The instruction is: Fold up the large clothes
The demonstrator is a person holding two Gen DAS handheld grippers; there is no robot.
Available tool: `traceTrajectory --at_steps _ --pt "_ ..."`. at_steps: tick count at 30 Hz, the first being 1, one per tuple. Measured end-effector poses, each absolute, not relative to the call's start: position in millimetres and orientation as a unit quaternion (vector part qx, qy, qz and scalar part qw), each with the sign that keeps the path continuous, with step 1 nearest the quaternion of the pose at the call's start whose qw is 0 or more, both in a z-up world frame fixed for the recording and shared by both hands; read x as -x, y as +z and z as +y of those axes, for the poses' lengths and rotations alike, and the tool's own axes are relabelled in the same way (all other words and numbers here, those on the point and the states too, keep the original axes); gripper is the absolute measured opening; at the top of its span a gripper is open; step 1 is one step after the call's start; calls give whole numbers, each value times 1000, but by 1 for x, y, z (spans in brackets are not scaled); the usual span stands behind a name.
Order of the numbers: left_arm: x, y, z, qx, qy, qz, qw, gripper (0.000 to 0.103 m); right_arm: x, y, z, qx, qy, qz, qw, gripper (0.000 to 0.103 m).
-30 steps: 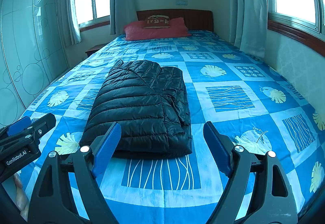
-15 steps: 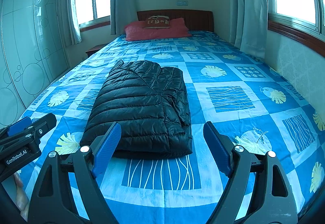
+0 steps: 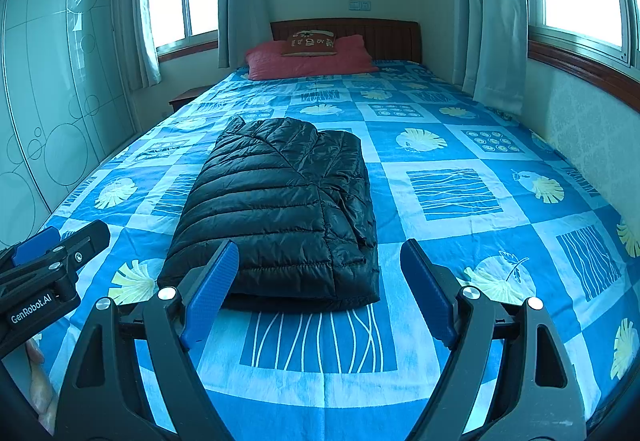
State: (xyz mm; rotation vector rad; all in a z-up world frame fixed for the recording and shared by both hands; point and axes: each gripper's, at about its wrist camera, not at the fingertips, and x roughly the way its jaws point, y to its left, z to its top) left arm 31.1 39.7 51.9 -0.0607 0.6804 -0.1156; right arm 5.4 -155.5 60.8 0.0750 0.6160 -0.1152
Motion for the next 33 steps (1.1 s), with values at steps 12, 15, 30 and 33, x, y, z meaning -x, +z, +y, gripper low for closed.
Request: traceTrajectory --at_steps 12,15,30,33 --pt "-38 52 39 21 -54 338 939 85 -5 60 -155 -36 -56 303 951 83" --pt "-41 53 40 20 -52 332 941 85 -6 60 -155 -37 -57 304 950 83" --pt "-54 44 46 19 -35 324 945 88 -16 49 -162 -42 -53 315 947 83" --pt "-64 36 50 19 -35 335 941 88 -20 46 -169 -41 -60 318 945 83"
